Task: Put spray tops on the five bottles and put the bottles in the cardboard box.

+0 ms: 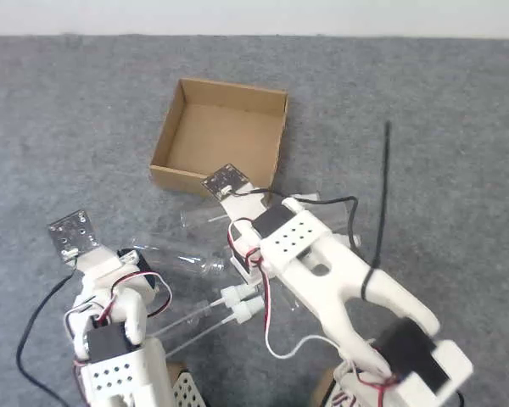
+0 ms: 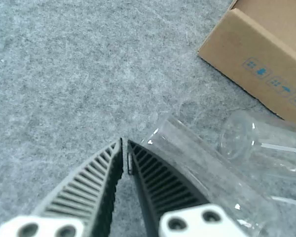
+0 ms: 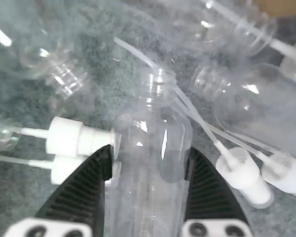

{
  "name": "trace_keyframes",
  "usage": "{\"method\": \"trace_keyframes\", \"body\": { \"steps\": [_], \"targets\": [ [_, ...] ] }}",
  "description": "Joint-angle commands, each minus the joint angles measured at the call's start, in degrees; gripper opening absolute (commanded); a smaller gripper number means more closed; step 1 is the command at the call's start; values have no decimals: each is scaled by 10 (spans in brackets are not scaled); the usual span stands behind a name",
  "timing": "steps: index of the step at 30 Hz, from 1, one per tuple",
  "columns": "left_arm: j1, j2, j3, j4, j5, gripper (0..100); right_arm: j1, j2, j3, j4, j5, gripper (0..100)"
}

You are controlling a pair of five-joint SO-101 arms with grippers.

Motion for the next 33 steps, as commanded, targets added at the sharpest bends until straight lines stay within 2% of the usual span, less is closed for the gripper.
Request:
{"method": "trace_keyframes", "body": {
  "steps": [1, 10, 22, 33],
  "targets": [
    [-4, -8, -8, 3, -1, 15, 1, -92, -37, 30, -2, 55],
    [-4, -8, -8, 3, -1, 15, 0, -168, -35, 68, -5, 55],
    [-4, -8, -8, 3, -1, 15, 1, -333, 55, 36, -3, 55],
    [-4, -8, -8, 3, -1, 15, 101, -465, 88, 25, -6, 54]
  ]
}}
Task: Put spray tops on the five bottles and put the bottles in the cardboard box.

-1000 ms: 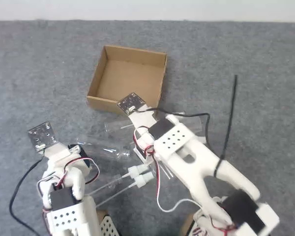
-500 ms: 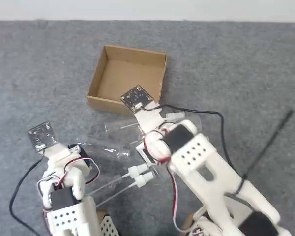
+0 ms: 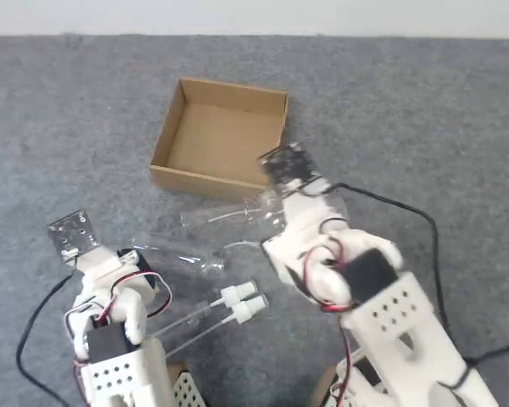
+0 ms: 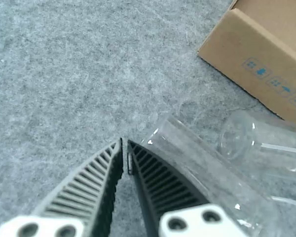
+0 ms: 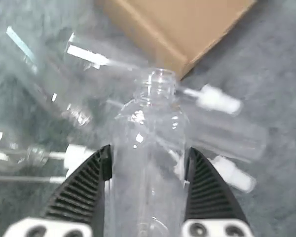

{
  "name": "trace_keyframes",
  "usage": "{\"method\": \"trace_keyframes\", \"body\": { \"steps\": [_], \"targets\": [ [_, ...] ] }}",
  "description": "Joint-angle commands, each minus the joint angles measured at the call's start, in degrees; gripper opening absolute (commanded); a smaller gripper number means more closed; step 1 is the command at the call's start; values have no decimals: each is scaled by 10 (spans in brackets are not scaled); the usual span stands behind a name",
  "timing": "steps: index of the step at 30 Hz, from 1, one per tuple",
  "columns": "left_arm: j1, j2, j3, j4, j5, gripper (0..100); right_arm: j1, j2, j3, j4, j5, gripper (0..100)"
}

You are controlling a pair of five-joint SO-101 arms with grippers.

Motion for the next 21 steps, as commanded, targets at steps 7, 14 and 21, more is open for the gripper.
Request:
{"method": "trace_keyframes", "body": {
  "steps": [7, 14, 21],
  "targets": [
    [-4, -8, -8, 3, -1, 15, 68, -81, 25, -22, -4, 54],
    [-4, -8, -8, 3, -1, 15, 123, -177, 74, -54, -3, 54],
    [-4, -8, -8, 3, -1, 15, 125, -264, 144, -96, -4, 54]
  ]
}}
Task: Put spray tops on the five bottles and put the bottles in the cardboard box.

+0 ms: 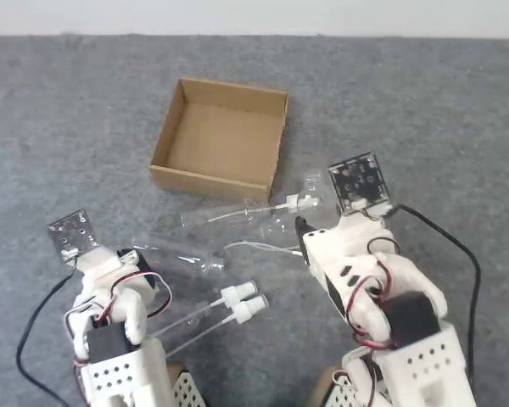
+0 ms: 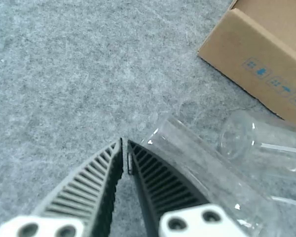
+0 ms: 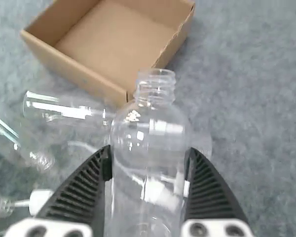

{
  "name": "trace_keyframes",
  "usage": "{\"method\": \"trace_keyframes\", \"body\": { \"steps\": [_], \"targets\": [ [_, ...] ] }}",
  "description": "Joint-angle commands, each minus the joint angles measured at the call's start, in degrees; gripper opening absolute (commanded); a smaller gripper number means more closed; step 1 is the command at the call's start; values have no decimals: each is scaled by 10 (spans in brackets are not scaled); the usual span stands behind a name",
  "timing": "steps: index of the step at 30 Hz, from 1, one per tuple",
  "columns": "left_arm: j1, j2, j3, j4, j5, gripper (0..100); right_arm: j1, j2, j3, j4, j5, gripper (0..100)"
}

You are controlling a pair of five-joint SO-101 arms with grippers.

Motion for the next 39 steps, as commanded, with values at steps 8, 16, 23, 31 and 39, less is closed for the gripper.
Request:
{"method": "trace_keyframes", "body": {
  "steps": [8, 16, 23, 31, 39],
  "targets": [
    [-1, -7, -8, 4, -1, 15, 10, -114, 57, -46, -6, 54],
    [55, -10, -8, 47, -4, 15, 42, -213, 87, -46, -7, 54],
    [94, -10, -13, -29, -3, 15, 78, -300, 114, -46, -7, 54],
    [90, -10, -45, -79, -5, 16, 99, -328, 166, -97, -6, 54],
    [93, -10, -131, -79, -19, 16, 128, -331, 192, -128, -6, 54]
  ]
}}
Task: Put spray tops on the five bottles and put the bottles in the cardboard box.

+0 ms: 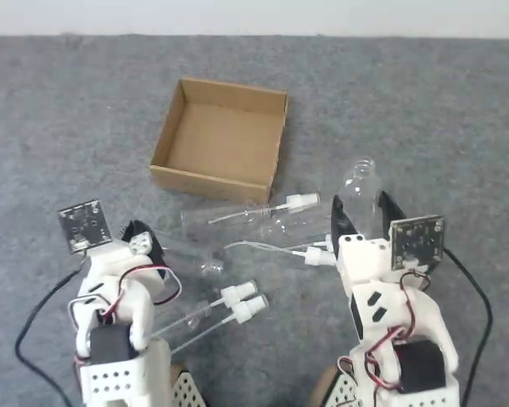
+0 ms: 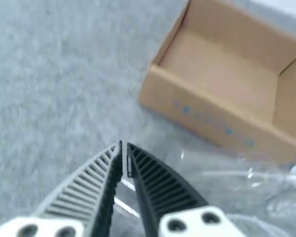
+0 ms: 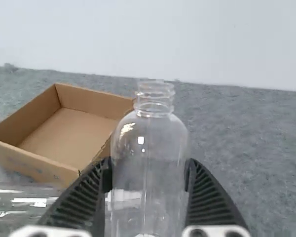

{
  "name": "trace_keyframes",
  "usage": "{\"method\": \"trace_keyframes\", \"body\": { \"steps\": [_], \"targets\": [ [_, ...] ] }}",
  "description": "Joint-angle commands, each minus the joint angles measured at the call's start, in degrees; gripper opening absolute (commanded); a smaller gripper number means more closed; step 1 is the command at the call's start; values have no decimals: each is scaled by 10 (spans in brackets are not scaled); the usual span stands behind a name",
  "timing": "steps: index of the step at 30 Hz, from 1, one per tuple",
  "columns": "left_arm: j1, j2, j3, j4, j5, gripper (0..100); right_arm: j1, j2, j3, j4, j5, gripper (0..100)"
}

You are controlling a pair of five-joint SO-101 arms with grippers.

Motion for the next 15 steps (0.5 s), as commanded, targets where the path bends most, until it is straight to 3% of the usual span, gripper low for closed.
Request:
{"method": "trace_keyframes", "body": {
  "steps": [1, 5, 8, 12, 15],
  "targets": [
    [3, -10, -81, -20, -42, 16, 9, -15, -7, -16, -5, 54],
    [4, -10, -109, -19, -153, 16, 10, -15, -7, -16, -5, 54],
    [6, -10, -123, -17, -196, 16, 24, -15, -6, -16, -5, 54],
    [57, -6, -143, 16, -274, 16, 51, -15, -5, -20, -5, 55],
    [98, -5, -159, 59, -295, 16, 55, -15, -5, -20, -5, 56]
  ]
}}
